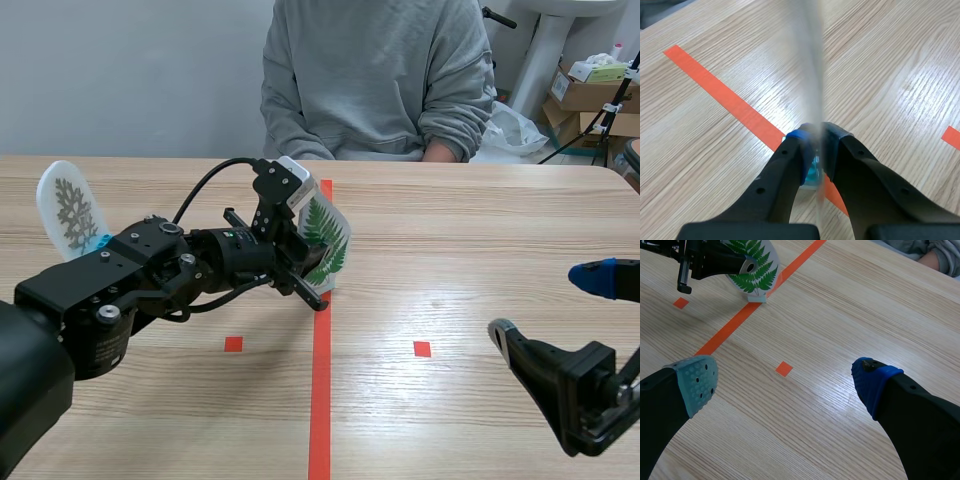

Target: Do the leaf sorting experiment

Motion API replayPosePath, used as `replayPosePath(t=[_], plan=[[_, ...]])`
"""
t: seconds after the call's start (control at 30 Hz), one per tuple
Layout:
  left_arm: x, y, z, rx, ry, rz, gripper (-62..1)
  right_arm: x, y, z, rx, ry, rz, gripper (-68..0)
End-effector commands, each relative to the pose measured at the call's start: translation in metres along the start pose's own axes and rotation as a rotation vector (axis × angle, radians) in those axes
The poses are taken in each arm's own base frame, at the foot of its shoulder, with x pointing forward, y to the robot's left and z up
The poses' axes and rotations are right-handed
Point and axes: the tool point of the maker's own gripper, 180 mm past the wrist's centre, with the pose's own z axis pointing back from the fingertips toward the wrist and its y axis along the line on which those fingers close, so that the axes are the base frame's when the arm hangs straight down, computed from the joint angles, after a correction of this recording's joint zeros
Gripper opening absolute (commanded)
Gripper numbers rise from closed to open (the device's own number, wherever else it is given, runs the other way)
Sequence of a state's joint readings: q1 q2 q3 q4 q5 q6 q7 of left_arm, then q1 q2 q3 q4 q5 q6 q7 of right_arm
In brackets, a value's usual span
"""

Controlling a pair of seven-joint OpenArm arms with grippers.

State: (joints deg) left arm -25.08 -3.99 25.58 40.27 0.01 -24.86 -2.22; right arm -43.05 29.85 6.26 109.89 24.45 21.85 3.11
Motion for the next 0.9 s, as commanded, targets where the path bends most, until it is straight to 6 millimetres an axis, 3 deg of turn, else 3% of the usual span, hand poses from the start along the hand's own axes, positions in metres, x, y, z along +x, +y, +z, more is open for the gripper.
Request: replayPosePath(t=[0.0,0.2,0.37,0.63,0.87], plan=[[0.018,0.005,0.001,0.01,-0.055,-0.003,-56.8,0.009,-0.002,0.0,-0.005,-0.031,0.009,-12.8],[0.011,0.0,0.011,0.006,-0.068,0.028,-56.9,0.009,-0.002,0.0,-0.005,-0.031,0.009,-12.8],[0.014,-0.001,0.04,0.03,-0.11,0.07,-56.9,0.01,-0.002,0.0,-0.001,-0.031,0.009,-12.8],[0.008,0.019,0.11,0.142,-0.168,0.186,-56.9,0.009,-0.002,0.0,-0.001,-0.03,0.009,-12.8],[-0.019,0.062,0.186,0.348,-0.213,0.316,-56.8,0.009,-0.002,0.0,-0.001,-0.03,0.009,-12.8]])
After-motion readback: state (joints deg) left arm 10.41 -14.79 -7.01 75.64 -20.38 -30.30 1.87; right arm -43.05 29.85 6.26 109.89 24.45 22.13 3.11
